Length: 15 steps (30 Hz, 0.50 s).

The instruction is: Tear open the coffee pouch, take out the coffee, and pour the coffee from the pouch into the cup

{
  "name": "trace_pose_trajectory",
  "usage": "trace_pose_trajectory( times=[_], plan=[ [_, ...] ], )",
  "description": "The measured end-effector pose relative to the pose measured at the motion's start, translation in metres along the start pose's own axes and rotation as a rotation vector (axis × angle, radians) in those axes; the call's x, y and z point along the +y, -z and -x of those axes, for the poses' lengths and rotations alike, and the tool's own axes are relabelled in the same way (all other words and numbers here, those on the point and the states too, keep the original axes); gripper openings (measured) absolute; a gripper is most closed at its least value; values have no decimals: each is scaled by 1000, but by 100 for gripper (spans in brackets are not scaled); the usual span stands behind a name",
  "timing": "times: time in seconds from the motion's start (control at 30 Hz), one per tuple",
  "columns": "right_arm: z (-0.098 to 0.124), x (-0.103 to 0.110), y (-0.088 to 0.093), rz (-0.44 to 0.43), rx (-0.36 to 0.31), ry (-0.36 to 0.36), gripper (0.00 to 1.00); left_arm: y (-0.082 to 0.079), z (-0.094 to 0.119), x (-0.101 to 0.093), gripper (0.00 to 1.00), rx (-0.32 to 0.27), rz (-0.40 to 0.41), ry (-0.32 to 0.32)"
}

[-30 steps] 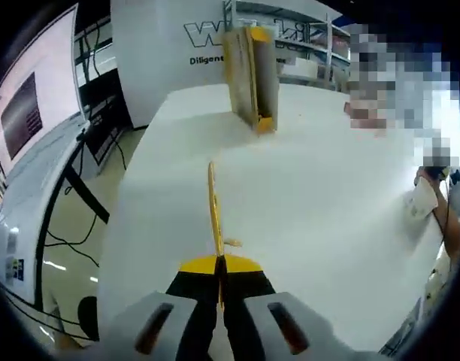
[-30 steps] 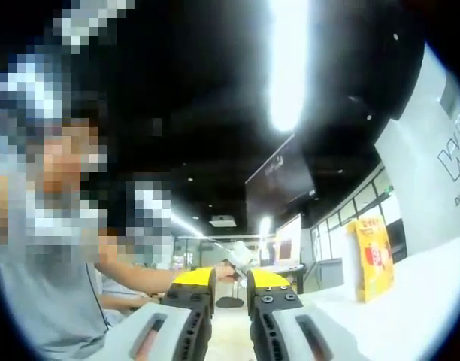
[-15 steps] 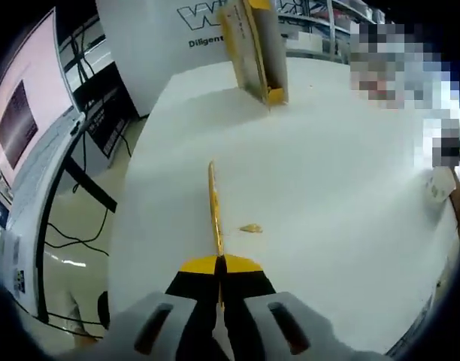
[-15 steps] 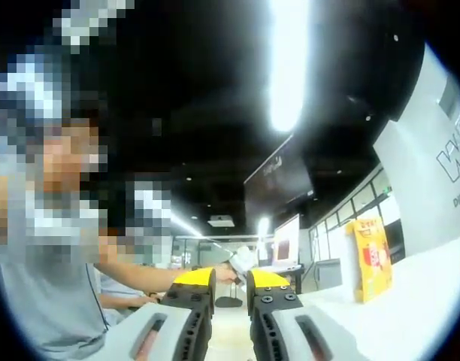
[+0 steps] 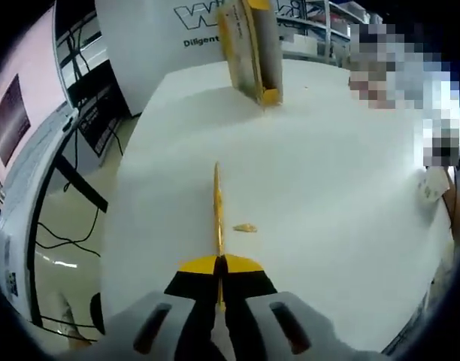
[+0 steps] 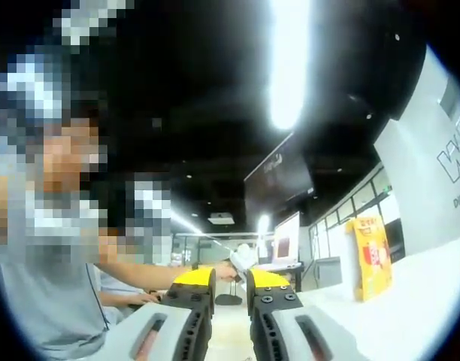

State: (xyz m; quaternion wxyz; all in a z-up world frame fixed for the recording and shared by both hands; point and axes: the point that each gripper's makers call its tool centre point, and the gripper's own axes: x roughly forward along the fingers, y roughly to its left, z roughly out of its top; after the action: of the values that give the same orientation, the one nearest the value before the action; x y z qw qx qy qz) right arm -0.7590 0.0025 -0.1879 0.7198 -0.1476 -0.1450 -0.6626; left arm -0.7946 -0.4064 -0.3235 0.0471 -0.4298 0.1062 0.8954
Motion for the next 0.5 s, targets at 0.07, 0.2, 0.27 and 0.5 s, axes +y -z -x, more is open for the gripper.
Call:
trace_pose_trajectory(
  times=[0.07,0.2,0.27,0.5],
  plan=[
    [1,0,-1,3,-5,0,18,0,-1,3,5,4,-18,-10],
    [2,-2,-2,5,-7,1,18,-2,-1,4,6,-22,-25,-19],
    [1,-1,-2,5,-6,0,18,-5,-1,5,10,-37,-29,-24],
    [1,1,-2,9,-7,1,18,-9,-3,6,18,-59,-41,-21]
  ],
)
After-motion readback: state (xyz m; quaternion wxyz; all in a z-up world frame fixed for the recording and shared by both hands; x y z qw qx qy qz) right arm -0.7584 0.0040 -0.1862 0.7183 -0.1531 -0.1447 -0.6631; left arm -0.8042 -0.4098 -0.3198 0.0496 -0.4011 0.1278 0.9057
